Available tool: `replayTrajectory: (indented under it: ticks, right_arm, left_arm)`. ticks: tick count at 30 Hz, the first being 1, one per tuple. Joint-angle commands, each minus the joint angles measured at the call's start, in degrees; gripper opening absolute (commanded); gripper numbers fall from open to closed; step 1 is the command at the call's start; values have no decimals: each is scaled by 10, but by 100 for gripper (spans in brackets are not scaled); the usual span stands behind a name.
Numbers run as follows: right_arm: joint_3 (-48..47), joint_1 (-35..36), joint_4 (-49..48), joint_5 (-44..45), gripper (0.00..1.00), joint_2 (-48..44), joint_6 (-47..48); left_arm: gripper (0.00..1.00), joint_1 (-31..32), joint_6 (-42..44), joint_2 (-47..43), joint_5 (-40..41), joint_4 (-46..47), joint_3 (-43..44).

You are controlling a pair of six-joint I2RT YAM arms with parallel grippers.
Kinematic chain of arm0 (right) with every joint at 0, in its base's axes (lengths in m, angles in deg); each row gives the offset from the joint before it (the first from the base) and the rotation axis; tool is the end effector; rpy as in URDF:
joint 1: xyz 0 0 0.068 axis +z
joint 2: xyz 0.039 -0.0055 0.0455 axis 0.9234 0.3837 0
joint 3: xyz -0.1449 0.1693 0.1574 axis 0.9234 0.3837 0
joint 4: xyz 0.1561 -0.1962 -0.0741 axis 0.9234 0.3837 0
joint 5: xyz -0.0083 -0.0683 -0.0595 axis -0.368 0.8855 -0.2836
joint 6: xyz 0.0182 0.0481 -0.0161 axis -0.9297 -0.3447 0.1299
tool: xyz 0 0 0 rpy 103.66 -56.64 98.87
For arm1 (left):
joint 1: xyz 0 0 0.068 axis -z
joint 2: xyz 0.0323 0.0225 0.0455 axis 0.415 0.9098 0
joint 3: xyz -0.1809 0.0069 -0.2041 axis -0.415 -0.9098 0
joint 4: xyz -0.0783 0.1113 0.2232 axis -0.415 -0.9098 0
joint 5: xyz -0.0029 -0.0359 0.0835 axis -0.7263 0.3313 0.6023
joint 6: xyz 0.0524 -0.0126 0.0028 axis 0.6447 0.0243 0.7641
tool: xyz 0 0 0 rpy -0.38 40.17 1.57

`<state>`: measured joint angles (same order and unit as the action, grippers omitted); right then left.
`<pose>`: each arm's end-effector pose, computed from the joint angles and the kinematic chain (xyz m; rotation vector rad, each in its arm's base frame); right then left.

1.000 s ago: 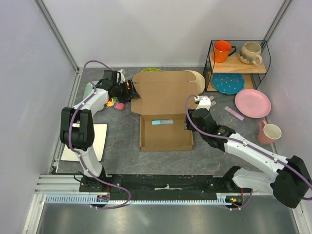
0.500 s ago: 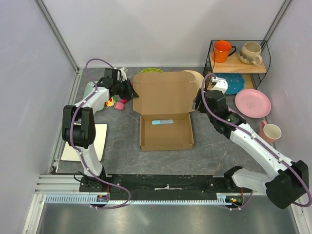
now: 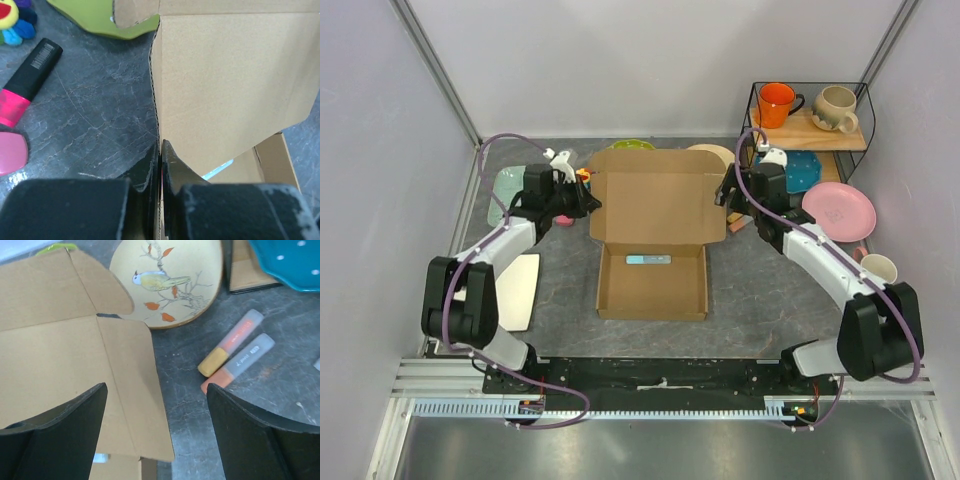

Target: Fold the paper box

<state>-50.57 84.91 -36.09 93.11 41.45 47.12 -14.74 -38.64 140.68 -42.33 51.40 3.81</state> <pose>0.2988 0.0871 0.2852 0.2865 2.0473 0.2831 0.3404 -0.0743 0.2378 0.1106 2.1682 -0.7576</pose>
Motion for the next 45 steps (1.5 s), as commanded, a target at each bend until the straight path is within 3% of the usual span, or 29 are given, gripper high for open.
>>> replayTrajectory:
  ticks: [1, 12, 15, 21, 31, 42, 45]
  right_arm:
    - [-25, -2, -62, -69, 87, 47, 40]
    - [-31, -8, -91, -126, 79, 96, 83]
    - [-28, -8, -100, -151, 72, 103, 77]
    - [-12, -4, -113, -149, 45, 87, 69]
    - [32, 125, -125, 50, 20, 23, 120]
    - [80, 243, -140, 260, 1, 39, 121]
    - [82, 276, -134, 316, 0, 58, 99]
  left_arm:
    - [8, 8, 54, -47, 36, 127, -50]
    - [6, 17, 55, -74, 65, 180, -96]
    - [5, 19, 56, -77, 67, 188, -102]
    - [2, 30, 51, -98, 95, 216, -125]
    - [2, 109, 46, -142, 203, 344, -217]
    - [2, 218, 83, -151, 365, 494, -303]
    - [2, 240, 84, -145, 402, 534, -319]
